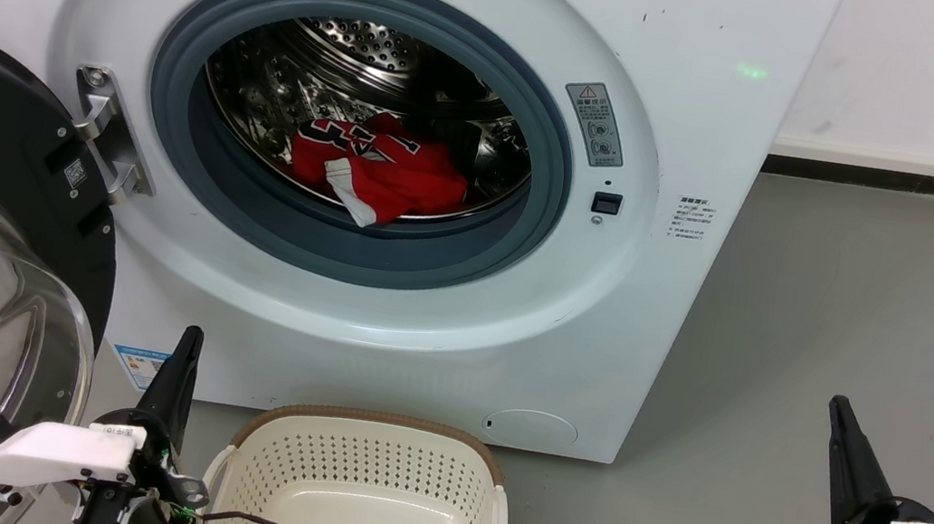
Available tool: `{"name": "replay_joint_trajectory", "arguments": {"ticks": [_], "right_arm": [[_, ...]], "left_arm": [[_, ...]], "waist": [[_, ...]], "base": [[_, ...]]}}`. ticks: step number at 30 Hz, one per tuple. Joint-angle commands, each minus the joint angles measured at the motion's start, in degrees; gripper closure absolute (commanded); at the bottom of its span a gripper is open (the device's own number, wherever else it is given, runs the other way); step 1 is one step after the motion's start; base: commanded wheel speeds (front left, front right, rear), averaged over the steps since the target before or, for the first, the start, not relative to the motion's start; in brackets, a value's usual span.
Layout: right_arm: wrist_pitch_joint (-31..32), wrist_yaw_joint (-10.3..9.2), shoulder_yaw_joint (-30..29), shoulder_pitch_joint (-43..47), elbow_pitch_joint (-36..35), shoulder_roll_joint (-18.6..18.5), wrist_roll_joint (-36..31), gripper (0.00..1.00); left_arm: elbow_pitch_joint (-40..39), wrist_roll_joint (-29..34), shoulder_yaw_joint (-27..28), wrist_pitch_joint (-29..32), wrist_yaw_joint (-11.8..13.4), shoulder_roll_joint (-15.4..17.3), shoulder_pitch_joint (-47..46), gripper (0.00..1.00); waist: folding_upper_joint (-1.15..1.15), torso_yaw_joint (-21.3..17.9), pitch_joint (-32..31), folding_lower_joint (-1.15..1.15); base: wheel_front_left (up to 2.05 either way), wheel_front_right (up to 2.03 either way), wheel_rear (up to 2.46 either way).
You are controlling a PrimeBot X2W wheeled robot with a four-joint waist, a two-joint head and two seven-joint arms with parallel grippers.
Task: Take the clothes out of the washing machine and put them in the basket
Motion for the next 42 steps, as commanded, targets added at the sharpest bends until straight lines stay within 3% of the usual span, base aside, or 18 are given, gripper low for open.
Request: {"name": "replay_joint_trajectory", "arguments": {"ticks": [1,21,22,33,42], "right_arm": [[0.0,0.0,0.0,-0.7,0.0,0.2,-0.3,1.0],[0.0,0.0,0.0,-0.7,0.0,0.2,-0.3,1.0],[0.0,0.01,0.0,0.1,0.1,0.0,0.0,0.0],[-2.8,0.0,0.6,1.8,-1.3,0.0,-2.0,0.0],[-5.7,0.0,1.1,3.0,-5.2,0.0,-15.8,0.0]], "left_arm": [[-0.1,-0.1,0.1,0.2,-0.1,-0.1,-0.4,1.0],[-0.1,-0.1,0.1,0.2,-0.1,-0.1,-0.4,1.0],[0.1,0.0,-0.1,0.0,0.0,0.0,0.1,0.0],[-0.4,2.1,-3.2,-2.9,0.0,-0.1,-0.3,0.0],[-2.6,14.5,-3.9,-5.7,0.0,0.0,-0.9,0.0]], "waist": [[0.0,0.0,0.0,0.0],[0.0,0.0,0.0,0.0],[0.0,0.0,0.0,0.0],[0.0,0.2,-0.1,0.0],[0.0,0.6,-0.3,0.0]], "base": [[0.0,0.0,0.0],[0.0,0.0,0.0],[0.0,0.0,0.0],[0.0,0.0,0.0],[0.0,0.0,0.0]]}}
